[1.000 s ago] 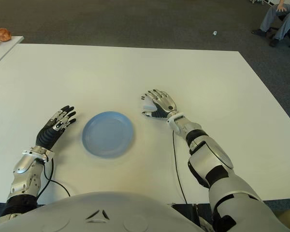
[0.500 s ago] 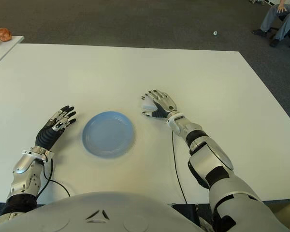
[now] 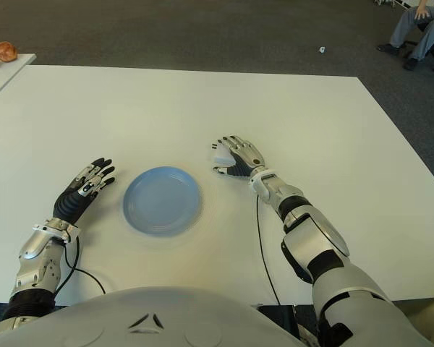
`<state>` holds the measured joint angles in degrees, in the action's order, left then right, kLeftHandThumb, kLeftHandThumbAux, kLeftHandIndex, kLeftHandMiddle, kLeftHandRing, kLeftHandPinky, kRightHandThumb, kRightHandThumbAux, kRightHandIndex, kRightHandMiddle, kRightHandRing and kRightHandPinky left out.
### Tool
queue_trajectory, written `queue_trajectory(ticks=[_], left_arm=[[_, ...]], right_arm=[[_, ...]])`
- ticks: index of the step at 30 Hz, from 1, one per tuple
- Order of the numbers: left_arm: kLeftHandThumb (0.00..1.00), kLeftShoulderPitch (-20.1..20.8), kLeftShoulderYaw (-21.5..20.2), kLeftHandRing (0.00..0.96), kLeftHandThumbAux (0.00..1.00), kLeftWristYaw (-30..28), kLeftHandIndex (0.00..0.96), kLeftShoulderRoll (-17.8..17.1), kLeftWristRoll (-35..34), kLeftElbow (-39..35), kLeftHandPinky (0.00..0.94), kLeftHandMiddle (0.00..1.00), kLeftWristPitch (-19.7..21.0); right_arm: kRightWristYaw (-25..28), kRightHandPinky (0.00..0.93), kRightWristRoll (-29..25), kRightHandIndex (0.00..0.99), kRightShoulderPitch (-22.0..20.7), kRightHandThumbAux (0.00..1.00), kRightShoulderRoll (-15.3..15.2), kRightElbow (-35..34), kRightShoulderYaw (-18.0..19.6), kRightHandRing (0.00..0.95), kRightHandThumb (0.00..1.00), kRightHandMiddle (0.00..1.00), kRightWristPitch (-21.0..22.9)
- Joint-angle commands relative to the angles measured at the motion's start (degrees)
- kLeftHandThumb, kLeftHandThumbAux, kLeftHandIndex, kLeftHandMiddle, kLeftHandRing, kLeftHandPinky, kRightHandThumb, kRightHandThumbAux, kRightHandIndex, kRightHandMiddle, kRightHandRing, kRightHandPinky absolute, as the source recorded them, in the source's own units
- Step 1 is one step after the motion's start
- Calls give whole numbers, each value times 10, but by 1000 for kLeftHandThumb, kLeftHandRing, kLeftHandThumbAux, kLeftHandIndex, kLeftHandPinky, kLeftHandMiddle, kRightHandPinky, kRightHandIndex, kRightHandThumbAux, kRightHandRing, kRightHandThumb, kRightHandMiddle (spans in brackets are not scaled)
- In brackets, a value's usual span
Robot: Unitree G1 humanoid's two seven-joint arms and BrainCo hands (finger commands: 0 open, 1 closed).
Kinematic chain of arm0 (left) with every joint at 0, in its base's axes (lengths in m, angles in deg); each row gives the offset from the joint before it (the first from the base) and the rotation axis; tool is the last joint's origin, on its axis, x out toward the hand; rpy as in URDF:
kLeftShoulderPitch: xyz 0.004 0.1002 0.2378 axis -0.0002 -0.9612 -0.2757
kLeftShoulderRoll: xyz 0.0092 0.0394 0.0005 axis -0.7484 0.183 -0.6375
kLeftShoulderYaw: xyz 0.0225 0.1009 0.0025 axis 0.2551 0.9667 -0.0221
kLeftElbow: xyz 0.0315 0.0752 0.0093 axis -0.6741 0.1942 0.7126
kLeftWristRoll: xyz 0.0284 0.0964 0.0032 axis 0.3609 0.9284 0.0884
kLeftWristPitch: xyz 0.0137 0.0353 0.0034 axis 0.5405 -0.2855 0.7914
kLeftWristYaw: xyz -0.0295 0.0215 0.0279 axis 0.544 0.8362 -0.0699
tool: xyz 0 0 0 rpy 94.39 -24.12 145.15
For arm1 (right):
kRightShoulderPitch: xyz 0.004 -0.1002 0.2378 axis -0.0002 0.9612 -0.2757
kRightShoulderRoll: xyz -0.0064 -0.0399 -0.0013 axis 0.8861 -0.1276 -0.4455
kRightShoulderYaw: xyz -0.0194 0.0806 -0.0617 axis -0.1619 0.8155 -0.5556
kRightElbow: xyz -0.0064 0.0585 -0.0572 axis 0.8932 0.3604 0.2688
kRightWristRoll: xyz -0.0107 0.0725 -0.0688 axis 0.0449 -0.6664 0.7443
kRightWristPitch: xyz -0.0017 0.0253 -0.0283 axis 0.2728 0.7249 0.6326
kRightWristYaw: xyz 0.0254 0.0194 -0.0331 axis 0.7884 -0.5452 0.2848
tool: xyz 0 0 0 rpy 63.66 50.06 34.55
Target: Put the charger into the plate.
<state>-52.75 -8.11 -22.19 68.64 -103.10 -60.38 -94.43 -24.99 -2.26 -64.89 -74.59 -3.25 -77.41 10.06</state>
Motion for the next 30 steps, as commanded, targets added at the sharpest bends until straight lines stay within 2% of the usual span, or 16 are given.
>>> queue_trajectory(ticks=[1, 23, 30], left_arm=[[0, 2, -4, 9, 478, -8, 16, -3, -4, 5, 1, 48, 9], [0, 3, -4, 3, 469, -11, 8, -4, -1, 8, 1, 46, 0], [0, 0, -6, 14, 463, -10, 19, 0, -7, 4, 0, 55, 4]], right_arm=[[28, 107, 6, 0, 22, 386, 3, 10, -7, 19, 313, 0, -2], [57, 99, -5, 10, 22, 413, 1, 7, -5, 23, 328, 2, -8], [57, 200, -4, 45, 24, 419, -2, 4, -7, 100, 406, 67, -11]])
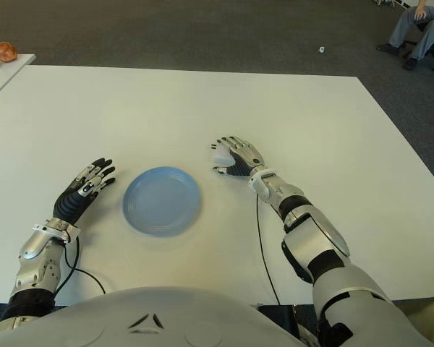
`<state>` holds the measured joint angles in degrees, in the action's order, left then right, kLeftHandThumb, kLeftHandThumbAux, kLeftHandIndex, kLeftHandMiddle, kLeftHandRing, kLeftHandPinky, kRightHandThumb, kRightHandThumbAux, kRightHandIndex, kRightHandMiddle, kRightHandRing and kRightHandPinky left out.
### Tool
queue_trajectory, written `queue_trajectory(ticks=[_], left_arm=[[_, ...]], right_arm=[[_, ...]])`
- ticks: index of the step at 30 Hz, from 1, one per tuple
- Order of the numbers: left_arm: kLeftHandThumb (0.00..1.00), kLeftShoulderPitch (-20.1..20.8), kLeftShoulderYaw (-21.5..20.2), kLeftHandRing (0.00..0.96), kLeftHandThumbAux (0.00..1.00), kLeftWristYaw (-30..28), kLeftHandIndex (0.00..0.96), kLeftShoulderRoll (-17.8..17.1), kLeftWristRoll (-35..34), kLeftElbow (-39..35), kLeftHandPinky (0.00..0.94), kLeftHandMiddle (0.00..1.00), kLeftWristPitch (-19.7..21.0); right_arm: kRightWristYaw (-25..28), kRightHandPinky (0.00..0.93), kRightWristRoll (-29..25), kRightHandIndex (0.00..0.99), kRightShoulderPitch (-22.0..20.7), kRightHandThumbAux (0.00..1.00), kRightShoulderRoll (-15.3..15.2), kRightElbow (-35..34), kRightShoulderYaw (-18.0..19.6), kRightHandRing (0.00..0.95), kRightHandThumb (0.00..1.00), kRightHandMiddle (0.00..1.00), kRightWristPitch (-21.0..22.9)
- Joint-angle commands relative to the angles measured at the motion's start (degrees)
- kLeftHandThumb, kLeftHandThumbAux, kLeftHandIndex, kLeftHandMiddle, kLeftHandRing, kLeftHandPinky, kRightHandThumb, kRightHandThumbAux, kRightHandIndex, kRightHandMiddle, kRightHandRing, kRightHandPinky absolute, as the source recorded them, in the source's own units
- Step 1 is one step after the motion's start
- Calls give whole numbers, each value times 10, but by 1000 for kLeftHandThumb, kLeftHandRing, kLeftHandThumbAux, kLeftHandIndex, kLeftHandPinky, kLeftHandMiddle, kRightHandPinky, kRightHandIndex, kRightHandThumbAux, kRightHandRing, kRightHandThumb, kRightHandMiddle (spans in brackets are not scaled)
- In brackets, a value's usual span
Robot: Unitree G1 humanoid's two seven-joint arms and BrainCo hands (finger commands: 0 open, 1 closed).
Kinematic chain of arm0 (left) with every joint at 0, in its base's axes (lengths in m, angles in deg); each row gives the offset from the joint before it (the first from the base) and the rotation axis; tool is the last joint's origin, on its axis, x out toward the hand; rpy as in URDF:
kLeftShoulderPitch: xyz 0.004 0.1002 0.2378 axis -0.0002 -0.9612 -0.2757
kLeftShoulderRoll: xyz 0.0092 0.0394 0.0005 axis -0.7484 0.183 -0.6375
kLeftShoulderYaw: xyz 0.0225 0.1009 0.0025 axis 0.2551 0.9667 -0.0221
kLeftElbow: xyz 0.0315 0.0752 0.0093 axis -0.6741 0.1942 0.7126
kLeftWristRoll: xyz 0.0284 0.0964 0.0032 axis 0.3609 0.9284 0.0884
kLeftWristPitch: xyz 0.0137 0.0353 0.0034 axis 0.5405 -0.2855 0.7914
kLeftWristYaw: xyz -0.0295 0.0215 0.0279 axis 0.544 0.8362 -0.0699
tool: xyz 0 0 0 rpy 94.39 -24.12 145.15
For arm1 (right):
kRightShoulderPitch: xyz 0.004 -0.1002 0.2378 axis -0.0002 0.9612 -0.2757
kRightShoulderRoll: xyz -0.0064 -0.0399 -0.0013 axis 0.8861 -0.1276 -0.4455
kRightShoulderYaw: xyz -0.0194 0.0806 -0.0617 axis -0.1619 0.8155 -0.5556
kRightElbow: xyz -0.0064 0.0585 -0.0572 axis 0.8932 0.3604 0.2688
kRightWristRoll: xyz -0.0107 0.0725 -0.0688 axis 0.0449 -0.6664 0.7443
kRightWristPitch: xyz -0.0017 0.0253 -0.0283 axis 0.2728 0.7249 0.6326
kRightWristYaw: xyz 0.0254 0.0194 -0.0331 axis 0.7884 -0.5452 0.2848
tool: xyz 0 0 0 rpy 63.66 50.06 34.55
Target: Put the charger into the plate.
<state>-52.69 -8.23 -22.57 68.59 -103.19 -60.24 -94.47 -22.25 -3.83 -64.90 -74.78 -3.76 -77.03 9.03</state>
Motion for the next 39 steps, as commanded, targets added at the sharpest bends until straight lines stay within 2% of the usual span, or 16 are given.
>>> queue_trajectory(ticks=[1, 5, 7, 8, 9, 11, 15, 17, 20, 23, 39], left_arm=[[0, -1, -5, 15, 462, -5, 19, 0, -6, 1, 0, 56, 6], [0, -1, -6, 16, 459, -4, 19, 0, -7, 0, 0, 58, 11], [0, 0, -6, 14, 456, -4, 17, 1, -7, 0, 0, 57, 13], [0, 0, -6, 13, 454, -3, 15, 1, -7, 0, 0, 57, 13], [0, 0, -6, 12, 453, -2, 14, 1, -7, 0, 0, 56, 14], [0, 0, -6, 10, 450, -1, 11, 2, -6, -1, 0, 54, 15], [0, 0, -5, 7, 447, -1, 7, 2, -6, -1, 0, 51, 15], [0, 0, -6, 6, 446, -2, 6, 2, -7, -1, 0, 50, 16], [0, 1, -6, 5, 445, -5, 5, 1, -9, 1, 0, 50, 16], [0, 4, -6, 4, 447, -12, 3, 0, -9, 6, 0, 49, 6], [0, 13, -8, 0, 463, -23, 3, 0, -7, 20, 0, 38, -4]], right_arm=[[30, 209, 12, 47, 24, 418, -1, 8, -11, 108, 414, 74, 0], [30, 348, 13, 82, 24, 419, -1, 6, -11, 232, 485, 182, 1], [31, 410, 14, 132, 24, 424, -2, 4, -13, 304, 513, 254, 2], [31, 459, 15, 200, 24, 430, -3, 3, -14, 365, 542, 323, 3], [33, 477, 17, 225, 23, 432, -3, 3, -15, 386, 552, 348, 4], [47, 547, 20, 319, 21, 444, -5, 4, -19, 492, 606, 467, 11], [68, 615, 19, 399, 19, 453, -5, 7, -21, 602, 669, 596, 20], [73, 627, 19, 412, 19, 454, -4, 9, -21, 621, 682, 619, 26], [77, 685, 20, 427, 20, 617, -2, 12, -23, 683, 712, 689, 37], [71, 714, 25, 436, 20, 673, -2, 11, -28, 725, 726, 733, 45], [75, 775, 18, 441, 31, 706, -10, -14, -26, 816, 739, 823, 54]])
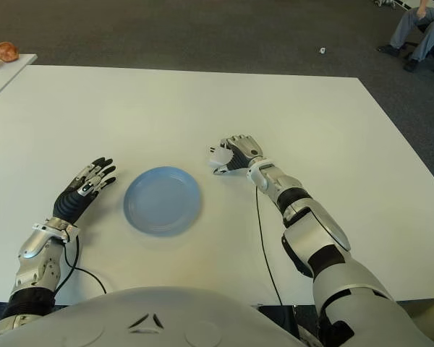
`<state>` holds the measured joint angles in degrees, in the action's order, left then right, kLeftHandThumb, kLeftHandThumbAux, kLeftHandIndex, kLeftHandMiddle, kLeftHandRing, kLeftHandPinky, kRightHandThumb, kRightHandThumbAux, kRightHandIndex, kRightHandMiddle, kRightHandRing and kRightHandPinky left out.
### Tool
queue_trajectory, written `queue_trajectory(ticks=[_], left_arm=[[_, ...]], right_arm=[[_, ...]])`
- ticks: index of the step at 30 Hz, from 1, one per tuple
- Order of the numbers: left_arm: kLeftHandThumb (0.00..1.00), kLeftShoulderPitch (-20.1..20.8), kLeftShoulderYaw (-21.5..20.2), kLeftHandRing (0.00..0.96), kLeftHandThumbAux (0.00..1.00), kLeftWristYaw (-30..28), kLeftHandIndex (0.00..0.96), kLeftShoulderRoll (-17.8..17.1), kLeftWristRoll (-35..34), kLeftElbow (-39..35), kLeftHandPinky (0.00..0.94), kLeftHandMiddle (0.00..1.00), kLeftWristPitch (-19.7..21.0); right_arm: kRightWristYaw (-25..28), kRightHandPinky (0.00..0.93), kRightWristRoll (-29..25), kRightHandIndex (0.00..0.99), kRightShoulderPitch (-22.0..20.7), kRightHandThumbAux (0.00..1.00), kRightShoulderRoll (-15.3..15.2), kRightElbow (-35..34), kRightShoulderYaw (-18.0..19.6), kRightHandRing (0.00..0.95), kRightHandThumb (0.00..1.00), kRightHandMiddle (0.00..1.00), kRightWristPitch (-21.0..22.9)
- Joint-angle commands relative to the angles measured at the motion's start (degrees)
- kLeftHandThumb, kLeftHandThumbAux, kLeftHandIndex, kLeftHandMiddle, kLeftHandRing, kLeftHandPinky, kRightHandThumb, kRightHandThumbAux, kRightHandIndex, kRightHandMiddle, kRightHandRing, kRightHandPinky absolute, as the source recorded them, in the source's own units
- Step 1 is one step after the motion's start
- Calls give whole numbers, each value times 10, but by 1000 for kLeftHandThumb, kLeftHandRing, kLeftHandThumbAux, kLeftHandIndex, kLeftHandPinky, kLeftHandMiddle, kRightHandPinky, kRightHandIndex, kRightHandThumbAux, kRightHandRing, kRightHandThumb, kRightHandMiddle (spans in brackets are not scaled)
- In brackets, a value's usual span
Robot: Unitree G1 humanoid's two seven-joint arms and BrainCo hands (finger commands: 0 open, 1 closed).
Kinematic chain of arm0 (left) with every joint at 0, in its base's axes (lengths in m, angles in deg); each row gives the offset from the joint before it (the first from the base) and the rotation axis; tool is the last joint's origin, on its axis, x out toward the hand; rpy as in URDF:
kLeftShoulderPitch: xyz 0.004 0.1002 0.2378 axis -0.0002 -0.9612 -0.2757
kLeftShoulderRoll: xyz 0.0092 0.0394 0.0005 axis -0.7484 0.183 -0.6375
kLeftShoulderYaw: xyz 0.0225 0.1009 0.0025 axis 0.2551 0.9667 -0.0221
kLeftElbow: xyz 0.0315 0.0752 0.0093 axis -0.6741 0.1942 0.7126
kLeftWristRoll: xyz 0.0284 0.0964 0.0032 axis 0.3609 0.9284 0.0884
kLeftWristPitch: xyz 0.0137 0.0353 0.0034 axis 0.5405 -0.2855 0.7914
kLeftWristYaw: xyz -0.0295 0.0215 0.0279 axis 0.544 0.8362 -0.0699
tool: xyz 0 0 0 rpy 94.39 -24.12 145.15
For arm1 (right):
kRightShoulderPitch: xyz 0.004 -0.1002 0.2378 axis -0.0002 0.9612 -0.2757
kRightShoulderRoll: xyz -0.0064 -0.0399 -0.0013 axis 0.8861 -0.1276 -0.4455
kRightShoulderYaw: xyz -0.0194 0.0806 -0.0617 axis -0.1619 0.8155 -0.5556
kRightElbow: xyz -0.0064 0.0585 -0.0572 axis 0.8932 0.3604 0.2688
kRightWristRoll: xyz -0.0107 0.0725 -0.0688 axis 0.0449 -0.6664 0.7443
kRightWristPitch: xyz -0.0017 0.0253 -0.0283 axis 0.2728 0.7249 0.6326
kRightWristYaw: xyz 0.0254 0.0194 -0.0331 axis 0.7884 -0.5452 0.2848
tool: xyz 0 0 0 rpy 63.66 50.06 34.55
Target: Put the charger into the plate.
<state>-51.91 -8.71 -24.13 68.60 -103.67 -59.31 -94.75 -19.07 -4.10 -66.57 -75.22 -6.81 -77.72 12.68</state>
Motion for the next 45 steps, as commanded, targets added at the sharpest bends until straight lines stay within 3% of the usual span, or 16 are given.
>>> queue_trajectory(ticks=[1, 12, 22, 34, 36, 39, 43, 45], left_arm=[[0, 5, -3, 0, 463, -7, 3, 0, -2, 11, 0, 38, -2], [0, 7, -5, 0, 463, -6, 3, 2, 0, 13, 0, 41, -5], [0, 14, -5, 0, 464, -12, 6, 3, 1, 25, 0, 41, -10], [0, 16, -2, 0, 467, -10, 14, 9, 4, 30, 0, 39, -16], [0, 17, -2, 0, 468, -9, 14, 11, 6, 32, 0, 41, -18], [0, 18, -2, 1, 470, -4, 13, 13, 8, 32, 0, 44, -18], [0, 11, -1, 6, 472, 13, 14, 17, 13, 16, 1, 48, -8], [0, 6, 1, 10, 472, 21, 16, 20, 15, 4, 4, 50, -4]], right_arm=[[44, 776, 21, 441, 48, 706, -7, 15, -19, 817, 739, 824, 19], [72, 795, -6, 441, 59, 708, -6, -4, 4, 843, 745, 852, 42], [58, 770, 2, 440, 63, 707, -11, -9, 4, 832, 744, 851, 40], [28, 784, -4, 440, 81, 708, -41, -48, 20, 834, 743, 851, 34], [42, 787, -25, 440, 102, 708, -75, -131, 50, 835, 743, 852, 31], [69, 790, -42, 440, 132, 709, -100, -233, 85, 841, 743, 860, 50], [107, 786, -58, 440, 166, 709, -104, -362, 131, 845, 744, 865, 103], [115, 730, -59, 440, 175, 710, -101, -392, 146, 849, 745, 873, 119]])
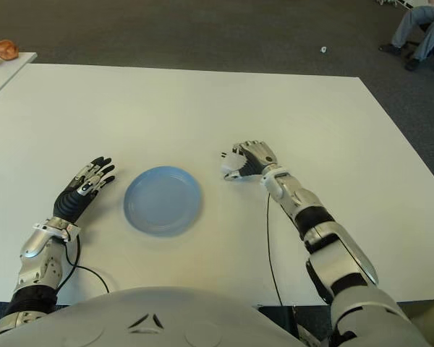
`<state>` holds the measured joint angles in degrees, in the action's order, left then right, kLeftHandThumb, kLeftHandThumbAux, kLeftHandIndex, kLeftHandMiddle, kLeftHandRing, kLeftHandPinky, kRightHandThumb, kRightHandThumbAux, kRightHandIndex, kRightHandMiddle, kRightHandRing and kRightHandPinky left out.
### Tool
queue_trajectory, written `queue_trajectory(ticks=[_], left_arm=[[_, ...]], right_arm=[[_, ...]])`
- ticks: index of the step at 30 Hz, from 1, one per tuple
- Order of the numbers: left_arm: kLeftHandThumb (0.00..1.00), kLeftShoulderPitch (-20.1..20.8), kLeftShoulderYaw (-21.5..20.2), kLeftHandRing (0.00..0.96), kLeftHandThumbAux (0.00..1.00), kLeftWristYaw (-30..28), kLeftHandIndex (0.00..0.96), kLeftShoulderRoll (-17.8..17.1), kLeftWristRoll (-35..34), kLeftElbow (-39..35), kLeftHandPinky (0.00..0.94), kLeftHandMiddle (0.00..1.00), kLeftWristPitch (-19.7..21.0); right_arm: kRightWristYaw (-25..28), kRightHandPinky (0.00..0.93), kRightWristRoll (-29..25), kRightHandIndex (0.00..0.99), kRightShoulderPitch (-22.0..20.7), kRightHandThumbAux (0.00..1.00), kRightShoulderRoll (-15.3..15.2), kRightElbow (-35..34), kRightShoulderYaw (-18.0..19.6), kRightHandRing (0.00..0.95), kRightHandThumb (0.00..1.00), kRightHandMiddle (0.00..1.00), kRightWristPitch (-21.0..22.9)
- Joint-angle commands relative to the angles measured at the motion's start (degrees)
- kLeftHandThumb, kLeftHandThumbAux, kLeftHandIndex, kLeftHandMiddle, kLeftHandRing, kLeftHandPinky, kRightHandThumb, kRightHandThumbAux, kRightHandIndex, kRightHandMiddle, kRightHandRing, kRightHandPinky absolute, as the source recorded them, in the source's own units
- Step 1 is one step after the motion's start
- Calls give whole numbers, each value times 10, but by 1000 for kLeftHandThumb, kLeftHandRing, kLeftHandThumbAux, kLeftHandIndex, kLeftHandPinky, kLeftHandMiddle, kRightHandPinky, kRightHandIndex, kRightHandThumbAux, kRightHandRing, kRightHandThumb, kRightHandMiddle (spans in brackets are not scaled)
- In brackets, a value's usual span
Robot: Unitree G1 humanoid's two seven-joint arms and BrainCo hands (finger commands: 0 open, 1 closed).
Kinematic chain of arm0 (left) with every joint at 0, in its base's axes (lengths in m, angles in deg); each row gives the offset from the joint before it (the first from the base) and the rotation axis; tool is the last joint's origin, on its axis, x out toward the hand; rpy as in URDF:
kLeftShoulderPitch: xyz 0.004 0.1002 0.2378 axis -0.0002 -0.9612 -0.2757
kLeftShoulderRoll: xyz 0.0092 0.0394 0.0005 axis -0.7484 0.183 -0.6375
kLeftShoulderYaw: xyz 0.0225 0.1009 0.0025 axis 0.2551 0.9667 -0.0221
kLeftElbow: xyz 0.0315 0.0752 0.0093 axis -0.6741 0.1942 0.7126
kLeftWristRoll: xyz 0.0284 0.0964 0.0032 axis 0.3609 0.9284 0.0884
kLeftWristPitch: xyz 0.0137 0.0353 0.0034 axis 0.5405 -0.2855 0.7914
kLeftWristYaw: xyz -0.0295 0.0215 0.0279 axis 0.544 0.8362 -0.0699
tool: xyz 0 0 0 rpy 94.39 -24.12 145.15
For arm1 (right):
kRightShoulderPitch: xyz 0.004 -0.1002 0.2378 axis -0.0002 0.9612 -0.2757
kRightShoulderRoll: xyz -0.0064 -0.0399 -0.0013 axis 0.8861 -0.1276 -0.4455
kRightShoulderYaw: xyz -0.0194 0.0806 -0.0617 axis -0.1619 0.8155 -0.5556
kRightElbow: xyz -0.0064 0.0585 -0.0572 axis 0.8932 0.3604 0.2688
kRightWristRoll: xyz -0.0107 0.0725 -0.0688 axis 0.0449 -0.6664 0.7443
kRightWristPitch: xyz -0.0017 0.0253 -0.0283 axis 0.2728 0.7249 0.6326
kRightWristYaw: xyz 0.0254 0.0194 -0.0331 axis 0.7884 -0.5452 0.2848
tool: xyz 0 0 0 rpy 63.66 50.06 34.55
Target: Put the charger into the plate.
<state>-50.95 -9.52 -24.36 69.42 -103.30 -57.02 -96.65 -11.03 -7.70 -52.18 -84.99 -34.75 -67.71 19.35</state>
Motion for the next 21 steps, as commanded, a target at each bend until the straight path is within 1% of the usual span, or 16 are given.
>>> queue_trajectory(ticks=[1, 2, 3, 4, 5, 6, 8, 11, 12, 13, 15, 16, 17, 18, 20, 21], left_arm=[[0, -7, 9, 12, 473, 30, 17, 13, 14, -27, 5, 51, 19], [0, -8, 8, 15, 472, 36, 17, 13, 15, -30, 5, 53, 23], [0, -7, 7, 17, 472, 41, 17, 13, 15, -30, 5, 55, 28], [0, -6, 5, 20, 471, 45, 18, 13, 14, -29, 7, 57, 32], [0, -1, 3, 22, 470, 44, 18, 13, 10, -22, 9, 59, 33], [0, 2, 1, 23, 469, 44, 17, 14, 7, -17, 11, 59, 34], [2, 8, -2, 22, 465, 40, 13, 13, 2, -6, 11, 57, 34], [4, 14, -4, 16, 460, 39, 6, 13, 3, 5, 5, 50, 33], [6, 16, -5, 10, 456, 39, 4, 13, 4, 8, 3, 44, 32], [7, 16, -5, 7, 454, 40, 2, 12, 5, 9, 2, 40, 32], [8, 18, -5, 4, 452, 46, 1, 13, 9, 11, 1, 35, 34], [10, 19, -4, 2, 452, 49, 0, 13, 11, 11, 0, 27, 35], [12, 19, -4, 1, 451, 52, 0, 13, 12, 11, 0, 22, 36], [13, 19, -3, 1, 451, 57, 0, 14, 14, 8, 0, 20, 39], [16, 19, 0, 0, 454, 69, 0, 14, 21, 3, 0, 8, 44], [17, 20, 2, 0, 455, 75, 0, 14, 26, 2, 0, 7, 45]], right_arm=[[39, 708, -24, 440, 35, 710, -2, -139, 55, 850, 746, 876, 62], [46, 649, -25, 440, 39, 710, 0, -169, 65, 852, 746, 884, 73], [59, 621, -29, 440, 44, 710, 3, -217, 77, 852, 747, 887, 90], [69, 540, -30, 441, 48, 710, 7, -250, 86, 846, 748, 891, 104], [82, 488, -31, 441, 52, 709, 15, -294, 94, 842, 749, 893, 123], [91, 442, -30, 441, 56, 709, 20, -323, 100, 835, 749, 891, 137], [104, 308, -26, 441, 61, 708, 38, -373, 105, 814, 751, 879, 164], [116, 264, -16, 441, 67, 708, 63, -427, 105, 799, 752, 869, 195], [120, 327, -13, 442, 70, 708, 69, -441, 104, 799, 752, 867, 202], [124, 368, -10, 442, 71, 708, 72, -449, 105, 799, 752, 865, 208], [136, 426, 1, 442, 75, 708, 80, -477, 103, 801, 753, 864, 224], [142, 515, 7, 442, 77, 708, 83, -491, 102, 808, 753, 865, 232], [147, 571, 11, 442, 79, 708, 86, -501, 101, 813, 753, 865, 238], [154, 592, 19, 442, 80, 708, 89, -514, 99, 814, 753, 865, 245], [164, 679, 39, 442, 80, 707, 98, -537, 92, 828, 753, 868, 255], [168, 692, 48, 442, 79, 707, 103, -546, 88, 830, 753, 869, 259]])
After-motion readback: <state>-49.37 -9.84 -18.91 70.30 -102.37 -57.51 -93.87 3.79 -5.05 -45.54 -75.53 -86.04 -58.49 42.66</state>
